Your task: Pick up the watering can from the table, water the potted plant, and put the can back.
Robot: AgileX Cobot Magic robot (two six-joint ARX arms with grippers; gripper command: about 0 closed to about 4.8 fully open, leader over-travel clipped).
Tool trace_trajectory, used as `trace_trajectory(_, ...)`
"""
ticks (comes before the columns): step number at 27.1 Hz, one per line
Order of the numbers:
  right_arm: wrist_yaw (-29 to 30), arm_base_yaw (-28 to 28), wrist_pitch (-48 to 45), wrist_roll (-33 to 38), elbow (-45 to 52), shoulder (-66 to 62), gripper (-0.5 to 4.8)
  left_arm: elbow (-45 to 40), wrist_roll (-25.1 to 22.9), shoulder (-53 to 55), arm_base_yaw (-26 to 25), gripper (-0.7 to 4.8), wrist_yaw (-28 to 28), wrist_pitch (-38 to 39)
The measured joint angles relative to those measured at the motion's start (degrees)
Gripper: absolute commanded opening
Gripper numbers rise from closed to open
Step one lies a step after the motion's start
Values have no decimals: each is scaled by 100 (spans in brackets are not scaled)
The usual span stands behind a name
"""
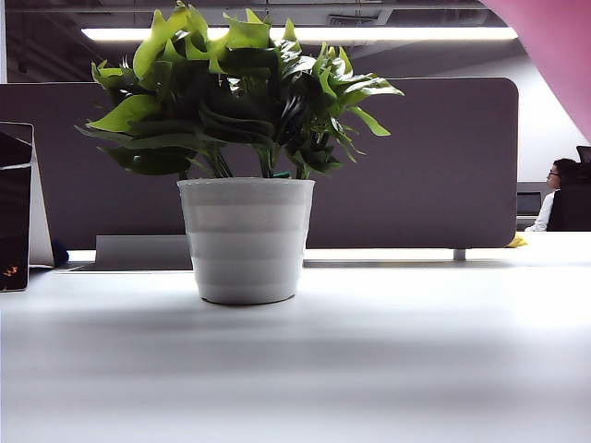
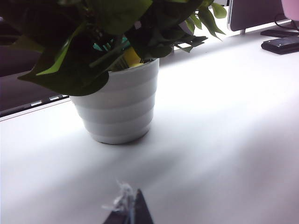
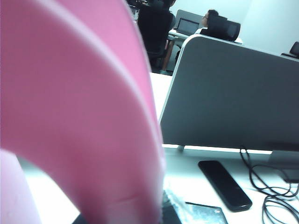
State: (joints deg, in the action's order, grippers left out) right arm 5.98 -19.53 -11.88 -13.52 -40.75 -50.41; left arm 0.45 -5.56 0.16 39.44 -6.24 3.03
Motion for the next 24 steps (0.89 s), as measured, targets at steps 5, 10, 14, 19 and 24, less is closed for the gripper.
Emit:
trace_trajectory(5,13,321,319,-649,-522,-68,-6,0,0,0,-341,-5,2,-2)
trace_trajectory(10,-109,518,435,-977,-883,-181,-6,0,0,0,-1108,-5,-24,-2)
trace_trajectory(14,-149,527,450,-1152,-1226,-391,-6,0,0,0,-1467,-5,-33,-2)
trace_trajectory(19,-282,876,411,-1622,-1670,-772,-6,0,0,2,-1480,-5,-28,-2)
trace_trajectory(24,-533,1078,474,-1910,-1696,-861,-6,0,0,2,-1482,-5,-28,-2)
